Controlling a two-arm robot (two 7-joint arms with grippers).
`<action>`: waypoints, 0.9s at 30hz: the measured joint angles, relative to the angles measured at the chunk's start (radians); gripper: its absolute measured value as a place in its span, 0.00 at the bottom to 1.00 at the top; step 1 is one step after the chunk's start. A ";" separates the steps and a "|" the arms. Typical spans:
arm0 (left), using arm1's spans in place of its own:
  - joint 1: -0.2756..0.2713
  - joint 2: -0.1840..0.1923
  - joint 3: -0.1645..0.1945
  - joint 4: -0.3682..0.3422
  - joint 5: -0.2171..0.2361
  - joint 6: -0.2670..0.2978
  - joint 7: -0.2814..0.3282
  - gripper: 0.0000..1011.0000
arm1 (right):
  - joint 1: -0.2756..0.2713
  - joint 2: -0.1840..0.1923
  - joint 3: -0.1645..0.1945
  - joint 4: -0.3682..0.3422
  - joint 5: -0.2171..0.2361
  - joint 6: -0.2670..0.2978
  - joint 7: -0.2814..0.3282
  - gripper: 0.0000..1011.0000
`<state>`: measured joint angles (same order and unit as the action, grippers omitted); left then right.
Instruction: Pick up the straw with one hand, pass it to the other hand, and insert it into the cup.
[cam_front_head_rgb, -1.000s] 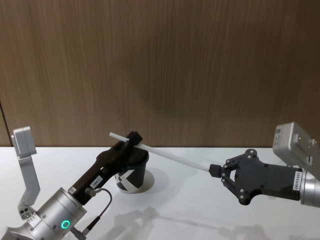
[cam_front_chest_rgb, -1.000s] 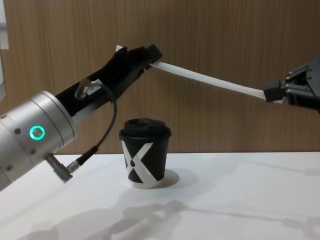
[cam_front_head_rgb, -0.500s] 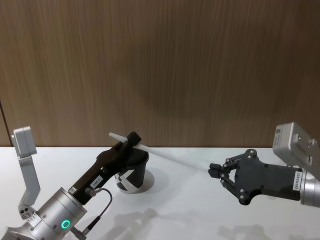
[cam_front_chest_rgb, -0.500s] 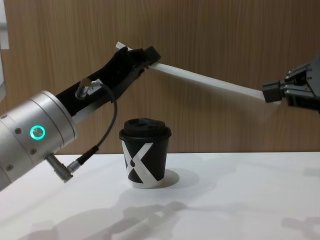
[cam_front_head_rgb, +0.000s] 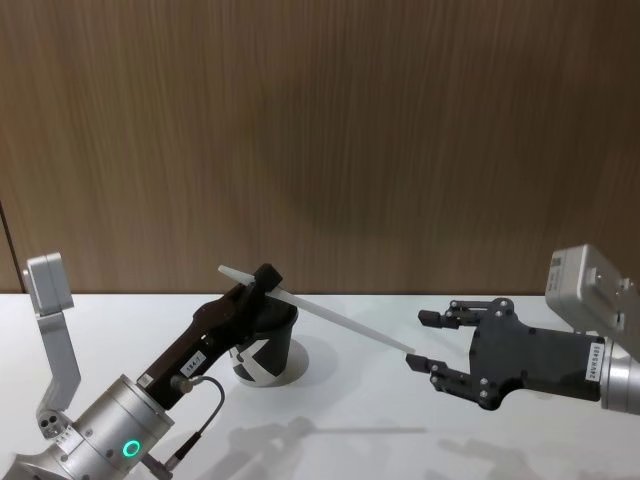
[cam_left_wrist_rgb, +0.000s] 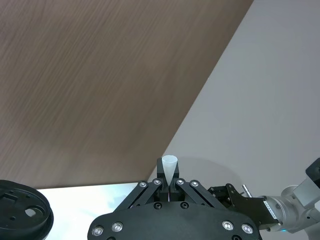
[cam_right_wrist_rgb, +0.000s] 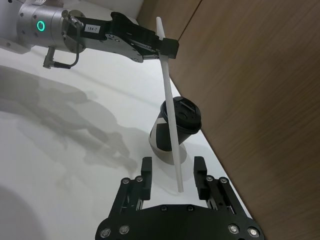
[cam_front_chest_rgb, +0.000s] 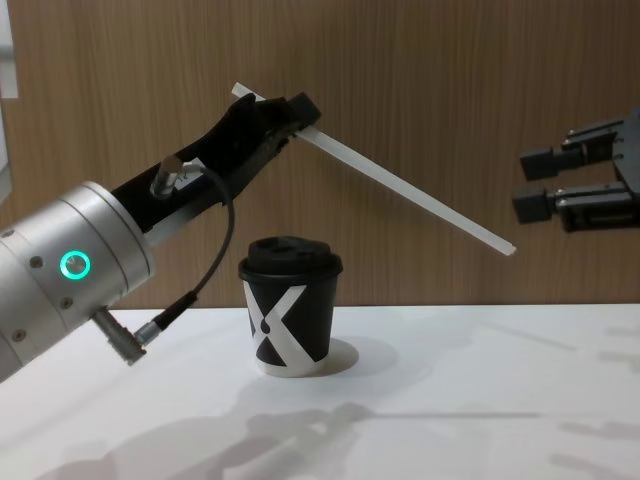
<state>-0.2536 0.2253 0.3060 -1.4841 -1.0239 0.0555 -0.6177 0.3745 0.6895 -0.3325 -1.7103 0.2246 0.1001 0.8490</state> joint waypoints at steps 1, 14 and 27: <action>0.000 0.000 0.000 0.000 0.000 0.000 0.000 0.01 | 0.000 0.000 0.000 0.000 0.000 0.000 0.000 0.50; -0.004 0.009 0.007 -0.010 0.016 -0.009 0.007 0.00 | 0.000 0.000 0.000 0.000 0.000 0.000 0.000 0.90; -0.024 0.065 0.028 -0.081 0.113 -0.029 0.060 0.01 | 0.000 0.000 0.000 0.000 0.000 0.000 0.000 0.99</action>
<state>-0.2776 0.2906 0.3344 -1.5649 -0.9113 0.0265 -0.5575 0.3745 0.6895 -0.3325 -1.7103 0.2246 0.1001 0.8490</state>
